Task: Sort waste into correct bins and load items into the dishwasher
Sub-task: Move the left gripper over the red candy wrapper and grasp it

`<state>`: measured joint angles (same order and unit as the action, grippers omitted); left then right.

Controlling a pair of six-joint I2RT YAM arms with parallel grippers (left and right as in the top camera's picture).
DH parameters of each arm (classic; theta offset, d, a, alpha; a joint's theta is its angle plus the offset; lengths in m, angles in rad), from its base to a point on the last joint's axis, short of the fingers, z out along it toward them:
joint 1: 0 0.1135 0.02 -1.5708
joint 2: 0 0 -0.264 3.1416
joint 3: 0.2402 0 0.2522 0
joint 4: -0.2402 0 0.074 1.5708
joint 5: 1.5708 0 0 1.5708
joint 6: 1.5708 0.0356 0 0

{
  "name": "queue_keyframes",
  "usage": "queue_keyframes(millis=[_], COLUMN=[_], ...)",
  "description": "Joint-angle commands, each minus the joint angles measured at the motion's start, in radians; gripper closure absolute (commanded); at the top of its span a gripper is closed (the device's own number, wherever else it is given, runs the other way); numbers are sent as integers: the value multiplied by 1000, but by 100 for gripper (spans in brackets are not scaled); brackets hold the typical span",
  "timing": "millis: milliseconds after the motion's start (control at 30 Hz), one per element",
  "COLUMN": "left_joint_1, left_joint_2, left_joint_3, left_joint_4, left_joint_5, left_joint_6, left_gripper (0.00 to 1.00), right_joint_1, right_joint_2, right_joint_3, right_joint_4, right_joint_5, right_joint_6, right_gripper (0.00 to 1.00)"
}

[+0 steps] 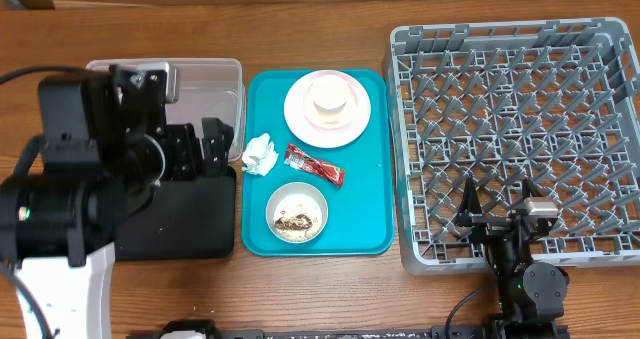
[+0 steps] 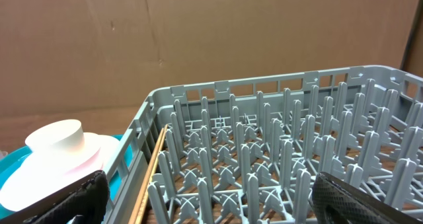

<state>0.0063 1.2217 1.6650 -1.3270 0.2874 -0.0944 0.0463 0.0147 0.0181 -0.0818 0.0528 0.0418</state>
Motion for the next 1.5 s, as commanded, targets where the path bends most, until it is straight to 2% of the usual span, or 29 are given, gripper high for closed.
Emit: queue_keyframes(millis=[0, 200, 233, 267, 300, 333, 433, 600, 767, 800, 867, 900, 1000, 1100, 1167, 1300, 1467], left_joint_1=[-7, -7, -7, -7, -8, -12, -60, -227, -392, -435, -464, -477, -499, -507, -516, -549, -590], left_joint_2=[58, 158, 173, 185, 200, 207, 221, 223, 242, 267, 299, 320, 377, 440, 480, 551, 646], left_joint_3=[21, 21, 21, 21, 21, 21, 19, 10, -14, -14, -14, -15, -14, -14, -15, -15, -14], left_joint_4=[-4, -47, -54, -61, -69, -75, -74, -30, 34, 57, 84, 97, 122, 128, 124, 143, 204], left_joint_5=[26, 56, 63, 64, 64, 64, 23, -247, -387, -404, -402, -402, -394, -372, -357, -362, -360], left_joint_6=[-10, -48, -49, -54, -64, -71, -103, -242, -362, -396, -425, -449, -527, -678, -758, -816, -830], left_gripper=[0, 0, 14, 39, 86, 96, 96, 96, 96, 91, 71, 69, 64, 58, 58, 54, 52], right_joint_1=[-3, -3, -3, -3, -3, -3, -3, -3, -3, -3, -3, -3, -3, -3, -3, -3, -3], right_joint_2=[-12, -11, -11, -11, -11, -11, -11, -12, -11, -11, -11, -11, -12, -12, -12, -12, -12], right_joint_3=[-10, -10, -10, -10, -10, -10, -10, -10, -10, -10, -10, -10, -10, -10, -10, -10, -10], right_joint_4=[5, 4, 4, 4, 4, 5, 4, 4, 4, 5, 5, 4, 4, 4, 4, 4, 4], right_joint_5=[6, 6, 6, 6, 6, 6, 6, 6, 6, 6, 6, 6, 6, 6, 6, 6, 6], right_joint_6=[4, 4, 4, 4, 4, 4, 4, 4, 4, 4, 4, 4, 4, 4, 4, 4, 4], right_gripper=[0, 0, 0, 0, 0, 0, 0, 0, 0, 0, 0, 0, 0, 0, 0, 0, 0])
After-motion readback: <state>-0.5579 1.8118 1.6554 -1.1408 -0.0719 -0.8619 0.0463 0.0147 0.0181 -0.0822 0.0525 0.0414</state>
